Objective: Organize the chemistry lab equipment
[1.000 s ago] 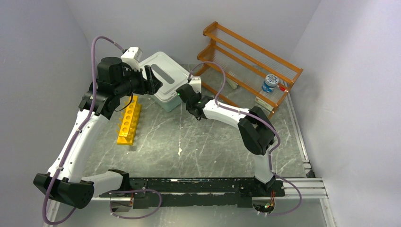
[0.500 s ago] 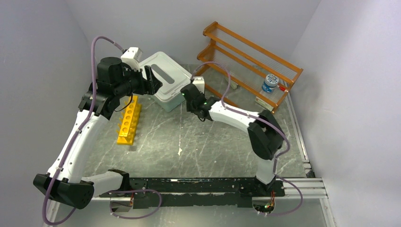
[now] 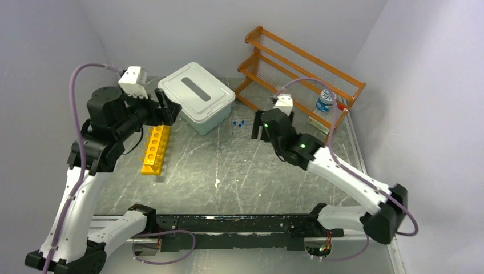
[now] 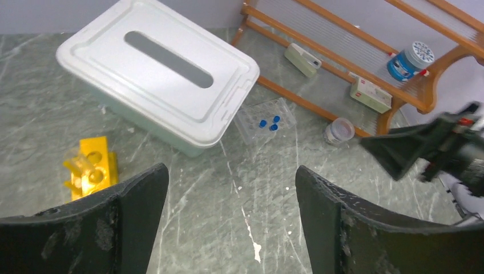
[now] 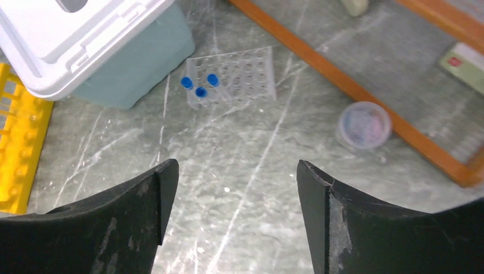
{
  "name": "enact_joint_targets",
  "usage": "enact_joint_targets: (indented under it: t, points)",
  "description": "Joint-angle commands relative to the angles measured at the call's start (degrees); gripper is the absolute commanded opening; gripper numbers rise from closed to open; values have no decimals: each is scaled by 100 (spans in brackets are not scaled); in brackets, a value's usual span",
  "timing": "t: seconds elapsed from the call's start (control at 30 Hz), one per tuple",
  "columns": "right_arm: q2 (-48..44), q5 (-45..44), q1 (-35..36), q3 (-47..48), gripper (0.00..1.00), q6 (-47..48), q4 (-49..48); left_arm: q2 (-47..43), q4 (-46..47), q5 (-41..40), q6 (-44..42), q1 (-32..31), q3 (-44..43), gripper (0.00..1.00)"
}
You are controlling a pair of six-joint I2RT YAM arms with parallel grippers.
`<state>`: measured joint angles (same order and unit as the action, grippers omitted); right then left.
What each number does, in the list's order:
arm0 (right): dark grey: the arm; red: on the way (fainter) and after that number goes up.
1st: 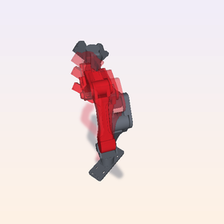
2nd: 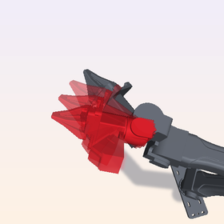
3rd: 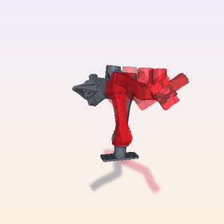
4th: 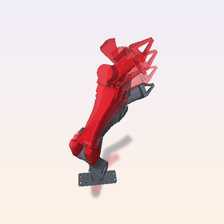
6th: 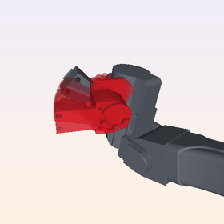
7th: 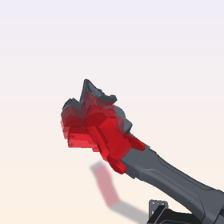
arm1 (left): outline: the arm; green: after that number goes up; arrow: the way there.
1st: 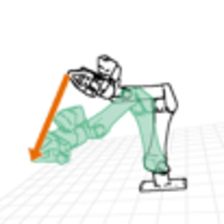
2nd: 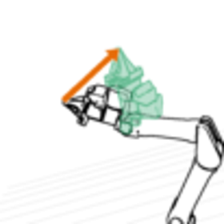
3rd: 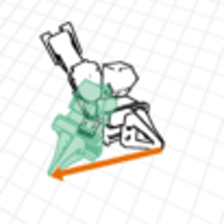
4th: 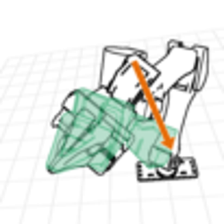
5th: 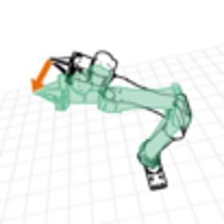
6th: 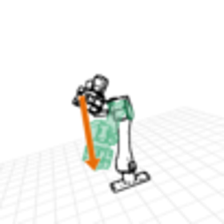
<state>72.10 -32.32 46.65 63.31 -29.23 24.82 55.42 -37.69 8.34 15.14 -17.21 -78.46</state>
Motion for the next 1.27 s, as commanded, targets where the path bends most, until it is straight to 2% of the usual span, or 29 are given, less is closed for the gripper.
enact_joint_targets:
  t: [0.0, 0.03, 0.07, 0.37, 0.53, 0.83, 1.23]
  points:
    - [-1069, -554, -16, -77, 84, 100, 855, -398, -693, -738, 259, -45, 67, 88]
    - [-1282, -586, -16, -43, 96, 155, 970, -488, -860, -814, 294, -45, 56, 88]
    - [-1536, -630, -16, 18, 99, 155, 1132, -579, -1033, -1053, 320, -45, 54, 89]
    - [-2084, -1484, -16, 904, 100, -555, 2797, -1466, -2294, -2172, 411, -45, 217, 89]
    - [-2375, -1469, -16, 921, 100, -535, 2855, -1882, -2662, -2414, 545, -45, 262, 90]
    - [-2239, -1635, -16, 1168, 100, -534, 3120, -2060, -3105, -2924, 691, -45, -130, 92]
    - [-2518, -1501, -16, 764, 100, -181, 2607, -2059, -3027, -2791, 736, -45, 122, 93]
